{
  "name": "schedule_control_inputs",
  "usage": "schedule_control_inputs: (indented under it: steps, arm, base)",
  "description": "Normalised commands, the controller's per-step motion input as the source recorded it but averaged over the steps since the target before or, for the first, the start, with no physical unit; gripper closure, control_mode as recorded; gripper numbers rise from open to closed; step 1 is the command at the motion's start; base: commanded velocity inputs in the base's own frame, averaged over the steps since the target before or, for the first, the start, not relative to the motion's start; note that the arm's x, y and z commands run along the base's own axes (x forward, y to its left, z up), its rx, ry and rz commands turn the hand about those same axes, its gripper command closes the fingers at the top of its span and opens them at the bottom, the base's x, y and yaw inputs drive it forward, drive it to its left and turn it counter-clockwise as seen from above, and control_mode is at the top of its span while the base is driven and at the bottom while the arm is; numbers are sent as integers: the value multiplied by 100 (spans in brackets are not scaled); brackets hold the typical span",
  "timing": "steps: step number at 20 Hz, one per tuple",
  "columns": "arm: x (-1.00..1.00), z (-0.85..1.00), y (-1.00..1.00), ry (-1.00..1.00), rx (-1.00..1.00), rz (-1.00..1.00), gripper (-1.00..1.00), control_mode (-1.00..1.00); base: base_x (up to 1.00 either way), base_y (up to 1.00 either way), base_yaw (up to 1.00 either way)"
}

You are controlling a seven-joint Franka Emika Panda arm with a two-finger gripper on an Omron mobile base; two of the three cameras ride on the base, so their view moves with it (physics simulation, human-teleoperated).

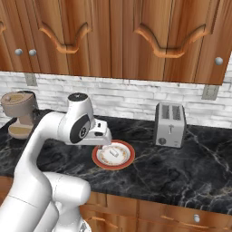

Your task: Pick up the marshmallow and place it in the cup of hot chocolate on the dining counter.

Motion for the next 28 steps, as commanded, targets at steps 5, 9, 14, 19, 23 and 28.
schedule_control_inputs:
  steps: [5, 9, 14, 19, 23, 28]
  arm:
    - [46, -35, -16, 3, 0, 14, -100, -100]
    - [41, -39, -19, 0, 0, 17, -100, -100]
    - [40, -33, -19, 14, 0, 21, -100, -100]
    - [45, -31, -12, 12, -1, 22, -100, -100]
    - [34, -24, -16, 5, 0, 16, -100, -100]
    - [39, -25, -4, 1, 0, 9, -100, -100]
  base:
    - [0, 0, 0]
    - [0, 0, 0]
    - [0, 0, 0]
    - [0, 0, 0]
    - [0, 0, 0]
    - [0, 0, 0]
